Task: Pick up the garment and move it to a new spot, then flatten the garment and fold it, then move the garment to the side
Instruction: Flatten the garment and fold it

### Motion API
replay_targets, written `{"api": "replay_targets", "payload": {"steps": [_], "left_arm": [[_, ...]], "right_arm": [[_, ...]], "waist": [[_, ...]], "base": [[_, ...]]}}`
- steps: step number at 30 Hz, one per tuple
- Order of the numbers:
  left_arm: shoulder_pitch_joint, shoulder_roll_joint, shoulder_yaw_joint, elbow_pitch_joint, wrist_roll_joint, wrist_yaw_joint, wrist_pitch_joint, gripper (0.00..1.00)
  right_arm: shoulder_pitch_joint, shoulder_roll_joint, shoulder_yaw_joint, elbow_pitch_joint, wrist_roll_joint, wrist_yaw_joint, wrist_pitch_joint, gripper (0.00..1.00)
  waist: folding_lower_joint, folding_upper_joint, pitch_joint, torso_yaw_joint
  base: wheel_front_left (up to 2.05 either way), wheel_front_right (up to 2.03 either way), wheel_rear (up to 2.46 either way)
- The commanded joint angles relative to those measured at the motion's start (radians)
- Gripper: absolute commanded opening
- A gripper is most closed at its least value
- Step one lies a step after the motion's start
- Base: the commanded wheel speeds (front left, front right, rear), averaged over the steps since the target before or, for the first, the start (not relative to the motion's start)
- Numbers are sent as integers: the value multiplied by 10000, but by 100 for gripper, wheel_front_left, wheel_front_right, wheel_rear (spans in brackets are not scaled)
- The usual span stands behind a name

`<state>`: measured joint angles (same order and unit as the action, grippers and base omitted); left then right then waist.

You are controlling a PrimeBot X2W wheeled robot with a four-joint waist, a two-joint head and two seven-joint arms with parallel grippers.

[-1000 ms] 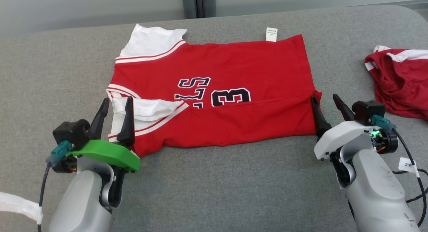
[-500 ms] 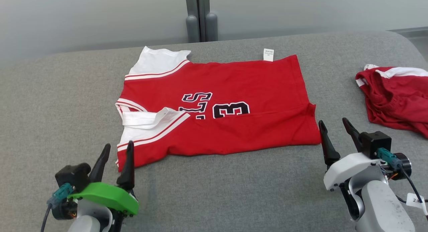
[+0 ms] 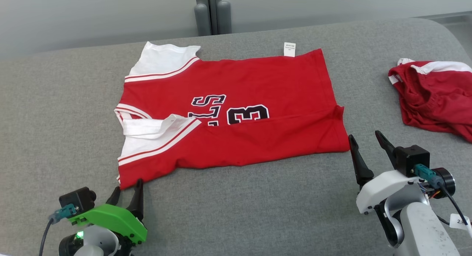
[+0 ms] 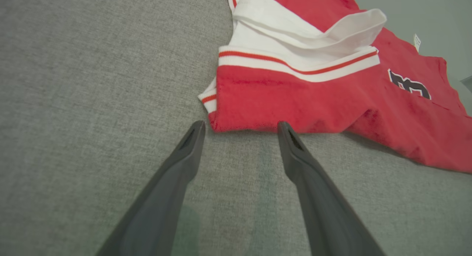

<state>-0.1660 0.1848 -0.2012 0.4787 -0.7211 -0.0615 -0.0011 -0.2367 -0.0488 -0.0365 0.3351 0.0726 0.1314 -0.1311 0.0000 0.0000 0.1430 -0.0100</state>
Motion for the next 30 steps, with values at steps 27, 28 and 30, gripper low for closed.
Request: {"api": "replay_targets", "payload": {"steps": [27, 28, 30], "left_arm": [[-1381, -246, 10, 233, -229, -531, -1854, 0], [-1365, -217, -19, 179, -187, -540, -1884, 0], [-1317, -187, -54, 78, -175, -554, -1929, 0]], "right_arm": [[-1792, -37, 230, 3138, 814, -17, 1019, 42], [-1895, -37, 263, 3347, 954, -17, 973, 27], [-2083, -35, 314, 3704, 1119, -17, 861, 0]], "waist": [[0, 0, 627, 227], [0, 0, 610, 250], [0, 0, 570, 275]], "base": [[0, 0, 0], [0, 0, 0], [0, 0, 0]]}}
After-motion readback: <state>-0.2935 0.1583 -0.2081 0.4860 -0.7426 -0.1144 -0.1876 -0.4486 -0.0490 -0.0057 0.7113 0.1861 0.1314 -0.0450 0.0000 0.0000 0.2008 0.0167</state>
